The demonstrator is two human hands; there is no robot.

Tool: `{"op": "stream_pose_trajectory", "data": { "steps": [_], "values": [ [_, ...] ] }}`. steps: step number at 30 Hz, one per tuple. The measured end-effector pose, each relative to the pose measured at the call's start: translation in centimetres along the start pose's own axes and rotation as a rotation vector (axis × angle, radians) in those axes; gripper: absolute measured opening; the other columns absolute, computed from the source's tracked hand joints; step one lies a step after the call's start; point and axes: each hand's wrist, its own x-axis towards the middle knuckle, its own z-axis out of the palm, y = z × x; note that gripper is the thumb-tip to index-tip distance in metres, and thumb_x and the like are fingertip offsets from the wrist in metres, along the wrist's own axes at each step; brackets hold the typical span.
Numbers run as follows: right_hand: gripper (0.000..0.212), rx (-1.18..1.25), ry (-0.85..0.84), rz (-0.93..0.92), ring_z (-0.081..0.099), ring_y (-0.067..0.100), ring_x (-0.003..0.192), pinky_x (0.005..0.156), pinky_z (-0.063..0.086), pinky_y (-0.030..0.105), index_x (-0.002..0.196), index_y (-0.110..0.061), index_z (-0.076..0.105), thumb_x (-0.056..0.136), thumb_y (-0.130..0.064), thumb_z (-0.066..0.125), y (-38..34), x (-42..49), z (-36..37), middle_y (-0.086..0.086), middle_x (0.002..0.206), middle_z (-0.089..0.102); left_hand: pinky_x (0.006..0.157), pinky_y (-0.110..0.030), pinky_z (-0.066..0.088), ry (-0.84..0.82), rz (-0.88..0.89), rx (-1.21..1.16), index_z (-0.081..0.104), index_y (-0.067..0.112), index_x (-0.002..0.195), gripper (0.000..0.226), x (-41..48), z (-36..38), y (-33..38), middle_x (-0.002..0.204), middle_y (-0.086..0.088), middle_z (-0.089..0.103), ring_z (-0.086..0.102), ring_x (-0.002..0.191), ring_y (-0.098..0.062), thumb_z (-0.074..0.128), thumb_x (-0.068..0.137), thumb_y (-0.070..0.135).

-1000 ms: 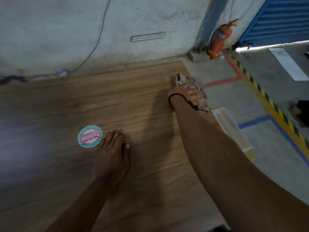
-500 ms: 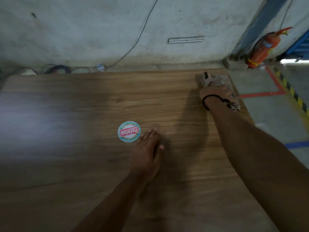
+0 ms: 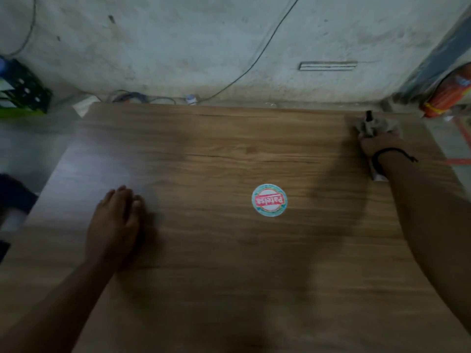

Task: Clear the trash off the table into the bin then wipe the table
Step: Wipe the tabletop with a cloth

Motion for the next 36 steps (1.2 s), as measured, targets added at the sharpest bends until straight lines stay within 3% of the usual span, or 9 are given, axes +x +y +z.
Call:
{"op": "stream_pose_trajectory", "data": {
  "steps": [5, 9, 13, 17, 23, 29, 31, 33, 36],
  "values": [
    [0.075, -0.101, 0.114, -0.257, 0.033, 0.043, 0.135, 0.111, 0.029, 0.055, 0.146, -0.036, 0.023, 0.079, -0.069, 0.03, -11.9, -13.0, 3.9, 0.014, 0.155, 0.027, 0.108, -0.037, 0.03, 0.035, -0.064, -0.158, 0.048, 0.015, 0.135, 0.042, -0.9, 0.5, -0.6, 0.146, -0.008, 0.043, 0.034, 0.137, -0.022, 0.047, 0.098, 0.035],
    [0.071, -0.153, 0.05, -0.48, 0.023, 0.038, 0.141, 0.113, 0.019, 0.059, 0.148, -0.031, 0.025, 0.084, -0.061, 0.03, -22.0, -20.6, 9.2, 0.009, 0.159, 0.018, 0.111, -0.044, 0.033, 0.039, -0.075, -0.342, 0.045, 0.015, 0.138, 0.057, -1.3, -0.8, -0.5, 0.146, -0.009, 0.043, 0.038, 0.136, -0.025, 0.04, 0.089, 0.044],
    [0.065, -0.195, -0.029, -0.682, 0.015, 0.033, 0.145, 0.113, 0.015, 0.059, 0.147, -0.035, 0.027, 0.086, -0.06, 0.031, -29.8, -28.0, 13.7, 0.001, 0.16, 0.013, 0.116, -0.043, 0.022, 0.007, 0.011, -0.108, 0.043, 0.012, 0.14, 0.06, -1.6, -2.9, -2.4, 0.151, -0.008, 0.035, 0.026, 0.142, -0.024, 0.033, 0.088, 0.04],
    [0.066, -0.277, -0.052, -0.864, 0.015, 0.03, 0.145, 0.112, 0.015, 0.06, 0.146, -0.04, 0.024, 0.085, -0.063, 0.026, -34.7, -33.8, 16.2, -0.003, 0.16, 0.014, 0.118, -0.044, 0.016, 0.049, -0.108, 0.02, 0.036, 0.014, 0.144, 0.054, -3.4, -4.1, -6.6, 0.154, -0.007, 0.03, 0.021, 0.144, -0.023, 0.03, 0.097, 0.041],
    [0.07, -0.4, -0.1, -1.169, 0.013, 0.027, 0.146, 0.113, 0.013, 0.06, 0.149, -0.037, 0.023, 0.087, -0.069, 0.029, -36.7, -41.5, 18.7, -0.005, 0.161, 0.01, 0.113, -0.05, 0.028, 0.169, -0.227, -0.231, 0.027, 0.015, 0.147, 0.051, -4.2, -3.6, -7.8, 0.151, -0.009, 0.034, 0.03, 0.139, -0.023, 0.036, 0.101, 0.036],
    [0.059, -0.512, -0.137, -1.444, 0.014, 0.022, 0.147, 0.112, 0.014, 0.054, 0.147, -0.036, 0.028, 0.091, -0.051, 0.04, -34.5, -48.3, 19.1, -0.004, 0.161, 0.013, 0.105, -0.056, 0.036, 0.205, -0.204, -0.349, 0.015, 0.024, 0.149, 0.071, -4.4, -3.2, -8.5, 0.153, -0.01, 0.029, 0.034, 0.137, -0.03, 0.017, 0.092, 0.066],
    [0.054, -0.556, -0.133, -1.531, 0.018, 0.02, 0.146, 0.113, 0.02, 0.05, 0.145, -0.035, 0.033, 0.093, -0.045, 0.042, -33.1, -49.3, 19.0, -0.004, 0.16, 0.016, 0.115, -0.05, 0.025, 0.256, -0.162, -0.354, 0.012, 0.019, 0.15, 0.074, -4.4, -3.2, -8.4, 0.158, -0.009, 0.016, 0.02, 0.144, -0.024, 0.016, 0.092, 0.064],
    [0.046, -0.574, -0.133, -1.605, 0.022, 0.018, 0.145, 0.112, 0.023, 0.05, 0.142, -0.038, 0.037, 0.097, -0.042, 0.038, -31.5, -49.5, 18.5, -0.007, 0.159, 0.02, 0.119, -0.034, 0.008, 0.31, -0.158, -0.331, 0.008, 0.014, 0.152, 0.076, -4.7, -3.2, -7.9, 0.161, -0.006, 0.001, 0.002, 0.146, -0.012, 0.015, 0.093, 0.061],
    [0.046, -0.561, -0.251, -1.639, 0.028, 0.017, 0.142, 0.113, 0.027, 0.046, 0.142, -0.036, 0.038, 0.097, -0.03, 0.039, -28.9, -48.3, 17.1, -0.008, 0.156, 0.028, 0.119, -0.039, 0.006, 0.293, -0.134, -0.268, 0.01, 0.013, 0.151, 0.074, -4.9, -3.6, -7.0, 0.161, -0.005, 0.001, 0.0, 0.146, -0.014, 0.016, 0.093, 0.059]
  ]
}}
